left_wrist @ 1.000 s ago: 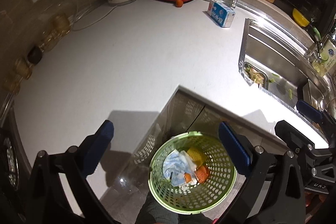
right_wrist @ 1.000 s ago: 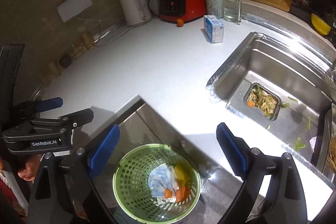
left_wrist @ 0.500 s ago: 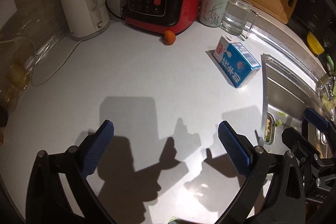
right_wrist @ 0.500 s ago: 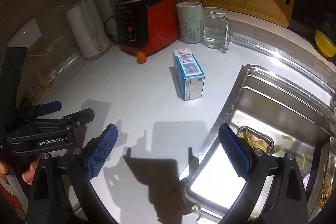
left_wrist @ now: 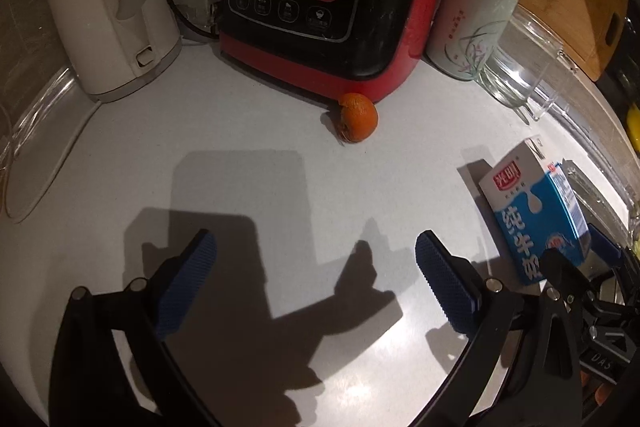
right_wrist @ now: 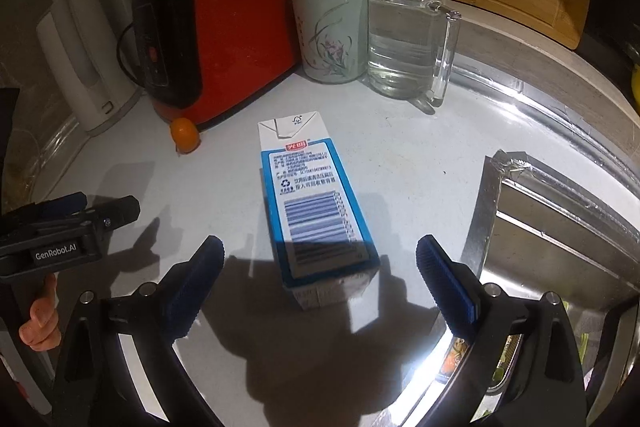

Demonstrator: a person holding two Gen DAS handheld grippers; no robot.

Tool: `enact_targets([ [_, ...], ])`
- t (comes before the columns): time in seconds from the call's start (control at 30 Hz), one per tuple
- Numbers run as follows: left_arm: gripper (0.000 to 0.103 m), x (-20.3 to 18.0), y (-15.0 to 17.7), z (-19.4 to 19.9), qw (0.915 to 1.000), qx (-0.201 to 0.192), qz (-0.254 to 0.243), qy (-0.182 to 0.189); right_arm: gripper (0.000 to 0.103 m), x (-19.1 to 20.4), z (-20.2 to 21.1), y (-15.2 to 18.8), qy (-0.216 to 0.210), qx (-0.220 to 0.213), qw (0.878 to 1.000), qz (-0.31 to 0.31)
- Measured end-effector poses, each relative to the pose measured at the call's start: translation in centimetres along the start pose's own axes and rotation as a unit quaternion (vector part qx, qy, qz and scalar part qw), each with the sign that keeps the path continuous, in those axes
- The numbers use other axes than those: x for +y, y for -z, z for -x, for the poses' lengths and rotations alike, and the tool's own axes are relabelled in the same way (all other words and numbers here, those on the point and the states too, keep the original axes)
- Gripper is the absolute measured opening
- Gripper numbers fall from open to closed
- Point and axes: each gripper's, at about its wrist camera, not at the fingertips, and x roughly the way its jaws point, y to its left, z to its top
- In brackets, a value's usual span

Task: Collect trash
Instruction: 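Grasp the small orange with the left tool while the right tool grasps the milk carton, then carry both items over the green basket and open both tools to drop them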

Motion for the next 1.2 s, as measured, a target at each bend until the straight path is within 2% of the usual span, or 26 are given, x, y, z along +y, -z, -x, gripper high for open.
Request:
enact_targets([
  [0.07, 0.095, -0.1, -1.0, -0.8, 1.0, 0.0, 0.007, 0.002, 0.095, 0.0, -0.8, -0.4, 0.006, -0.001, 1.0, 0.005],
  [0.13, 0.095, -0.4, -2.0, -1.6, 0.9999, -0.002, 0.012, 0.007, 0.077, 0.1, -1.4, -0.7, 0.007, 0.003, 1.0, 0.009],
  [0.17, 0.095, -0.6, -2.4, -1.9, 0.9999, -0.002, 0.012, 0.006, 0.059, 0.0, -1.7, -0.8, 0.005, 0.008, 1.0, 0.01],
  [0.2, 0.095, -0.9, -2.7, -2.1, 0.9999, -0.004, 0.011, 0.005, 0.046, -0.2, -2.0, -0.8, -0.005, 0.016, 1.0, 0.006],
  [0.23, 0.095, -1.1, -3.0, -2.4, 0.9999, -0.005, 0.01, 0.004, 0.044, -0.4, -2.1, -0.9, -0.009, 0.018, 1.0, 0.001],
  [0.4, 0.095, -2.2, -4.4, -3.8, 0.9999, -0.01, 0.005, -0.006, 0.043, -1.1, -1.6, -0.8, -0.01, 0.016, 1.0, -0.002],
  [0.43, 0.092, -2.4, -4.7, -4.2, 0.9999, -0.008, 0.005, -0.007, 0.043, -1.2, -1.5, -0.8, -0.012, 0.016, 1.0, -0.003],
  [0.5, 0.08, -2.6, -5.3, -5.1, 0.9999, 0.002, 0.007, -0.009, 0.043, -1.4, -1.2, -0.7, -0.014, 0.014, 1.0, -0.007],
  [0.57, 0.063, -2.6, -5.7, -6.0, 0.9997, 0.019, 0.015, -0.007, 0.043, -1.6, -0.8, -0.6, -0.017, 0.012, 1.0, -0.01],
  [0.6, 0.062, -2.8, -6.0, -6.1, 0.9996, 0.015, 0.017, -0.014, 0.043, -1.7, -0.5, -0.5, -0.018, 0.011, 1.0, -0.011],
  [0.67, 0.042, -3.1, -6.5, -6.3, 0.9995, 0.015, 0.016, -0.023, 0.042, -1.8, -0.1, -0.4, -0.019, 0.009, 1.0, -0.01],
  [0.7, 0.037, -3.3, -6.7, -6.4, 0.9995, 0.014, 0.013, -0.026, 0.042, -1.8, 0.1, -0.4, -0.019, 0.008, 1.0, -0.01],
  [0.73, 0.026, -3.6, -6.9, -6.6, 0.9995, 0.017, 0.01, -0.023, 0.042, -1.9, 0.3, -0.3, -0.019, 0.008, 1.0, -0.011],
  [0.77, 0.023, -3.8, -7.0, -6.6, 0.9994, 0.017, 0.008, -0.03, 0.042, -2.0, 0.5, -0.3, -0.019, 0.006, 1.0, -0.012],
  [0.97, 0.018, -4.0, -7.0, -6.0, 0.9995, 0.012, 0.013, -0.027, 0.042, -2.1, 1.3, -0.1, -0.021, 0.005, 1.0, -0.013],
  [1.2, 0.018, -4.1, -5.6, -3.1, 0.9997, -0.004, 0.011, -0.02, 0.042, -1.4, 2.9, 0.8, -0.028, 0.002, 1.0, -0.011],
])
